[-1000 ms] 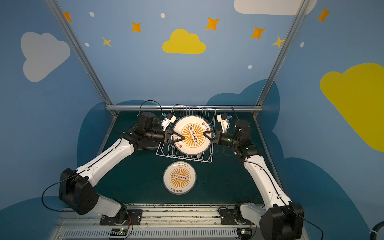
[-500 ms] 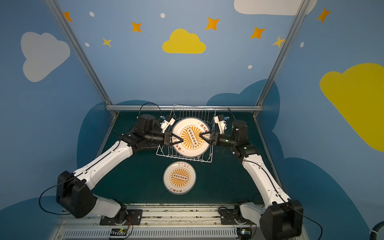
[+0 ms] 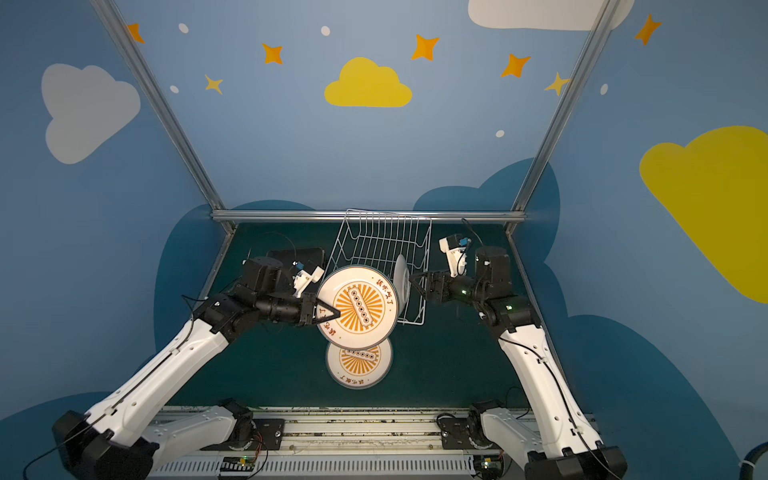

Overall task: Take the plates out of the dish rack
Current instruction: 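Carry the printed plate toward the robot with the left while the right withdraws, then lower the printed plate onto the table stack and open the left gripper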

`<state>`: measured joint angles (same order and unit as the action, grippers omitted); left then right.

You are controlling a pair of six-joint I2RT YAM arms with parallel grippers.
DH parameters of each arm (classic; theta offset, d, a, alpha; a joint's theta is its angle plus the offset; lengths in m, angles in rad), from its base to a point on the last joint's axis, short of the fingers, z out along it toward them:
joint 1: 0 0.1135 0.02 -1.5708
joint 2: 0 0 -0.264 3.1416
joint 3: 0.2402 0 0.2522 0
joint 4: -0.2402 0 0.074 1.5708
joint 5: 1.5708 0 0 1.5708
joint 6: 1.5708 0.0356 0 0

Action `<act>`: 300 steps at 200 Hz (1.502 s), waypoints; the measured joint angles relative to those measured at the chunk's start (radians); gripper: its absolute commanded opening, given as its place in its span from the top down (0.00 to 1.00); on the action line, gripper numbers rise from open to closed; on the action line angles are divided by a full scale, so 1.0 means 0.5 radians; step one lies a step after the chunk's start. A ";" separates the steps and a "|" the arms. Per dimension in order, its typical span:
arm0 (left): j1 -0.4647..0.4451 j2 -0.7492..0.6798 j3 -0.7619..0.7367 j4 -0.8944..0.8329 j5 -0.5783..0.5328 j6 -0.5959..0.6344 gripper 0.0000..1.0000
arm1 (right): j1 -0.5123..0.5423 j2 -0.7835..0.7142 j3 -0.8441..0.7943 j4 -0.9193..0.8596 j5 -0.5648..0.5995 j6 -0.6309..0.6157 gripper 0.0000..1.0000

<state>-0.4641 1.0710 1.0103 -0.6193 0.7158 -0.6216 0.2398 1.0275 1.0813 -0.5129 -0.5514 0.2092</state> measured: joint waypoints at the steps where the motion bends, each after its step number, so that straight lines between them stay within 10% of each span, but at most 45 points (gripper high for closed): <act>1: 0.000 -0.005 -0.005 -0.006 -0.002 0.000 0.97 | 0.000 -0.002 0.001 -0.004 0.006 -0.006 0.10; 91: -0.021 -0.311 -0.735 -0.133 -0.063 -0.250 0.97 | -0.001 -0.055 0.001 -0.099 0.124 -0.078 0.10; 198: -0.034 0.336 -0.912 0.540 -0.063 -0.419 0.97 | 0.000 -0.083 -0.047 -0.072 0.175 -0.014 0.10; 300: -0.034 0.610 -0.885 0.755 -0.064 -0.416 0.46 | -0.001 -0.091 -0.053 -0.070 0.198 -0.024 0.10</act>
<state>-0.4808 1.3758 0.5678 -0.2417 0.6838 -0.8295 0.2394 0.9821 1.0550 -0.5480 -0.4526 0.1974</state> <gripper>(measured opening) 0.434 0.896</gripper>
